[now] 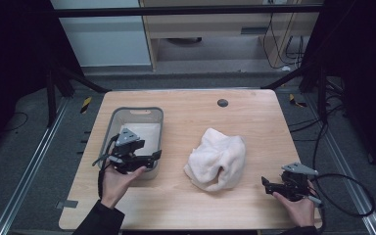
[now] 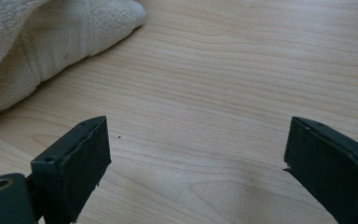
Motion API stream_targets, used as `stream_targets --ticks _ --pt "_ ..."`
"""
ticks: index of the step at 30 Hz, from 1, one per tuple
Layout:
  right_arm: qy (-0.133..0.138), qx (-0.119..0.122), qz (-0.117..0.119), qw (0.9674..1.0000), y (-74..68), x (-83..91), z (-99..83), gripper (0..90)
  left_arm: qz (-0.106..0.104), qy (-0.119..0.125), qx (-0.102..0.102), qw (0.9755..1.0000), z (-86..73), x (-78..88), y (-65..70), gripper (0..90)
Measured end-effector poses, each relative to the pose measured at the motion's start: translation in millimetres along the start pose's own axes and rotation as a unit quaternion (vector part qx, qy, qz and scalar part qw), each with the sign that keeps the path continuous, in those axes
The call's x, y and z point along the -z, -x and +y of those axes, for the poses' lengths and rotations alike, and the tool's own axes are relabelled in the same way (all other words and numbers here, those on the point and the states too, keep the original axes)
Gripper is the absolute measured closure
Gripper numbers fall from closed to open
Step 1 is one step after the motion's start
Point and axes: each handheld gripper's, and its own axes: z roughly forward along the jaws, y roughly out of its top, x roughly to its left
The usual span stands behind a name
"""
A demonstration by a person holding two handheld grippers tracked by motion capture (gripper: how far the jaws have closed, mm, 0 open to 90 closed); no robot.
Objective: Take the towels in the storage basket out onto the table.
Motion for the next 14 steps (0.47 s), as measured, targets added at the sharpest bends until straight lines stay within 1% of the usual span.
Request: stream_targets --ticks 3,8,12,14 --pt "0.000 -0.001 -0.001 1.0000 -0.2 0.2 0.0 7.1 0.011 0.006 0.011 0.9999 -11.0 9.3 -10.6 28.0" --pt "0.002 0.005 -0.004 1.0000 0.1 0.2 -0.8 7.0 0.035 0.014 0.017 0.9992 -29.4 23.4 -24.3 29.0" --pt "-0.001 0.002 -0.003 1.0000 -0.4 0.0 -1.0 6.8 0.053 0.031 0.036 0.9975 -45.6 37.8 -38.5 29.1" --pt "-0.001 0.004 -0.003 1.0000 -0.8 -0.7 -1.3 6.6 0.060 0.033 0.044 0.9967 -50.2 42.5 -43.8 29.1"
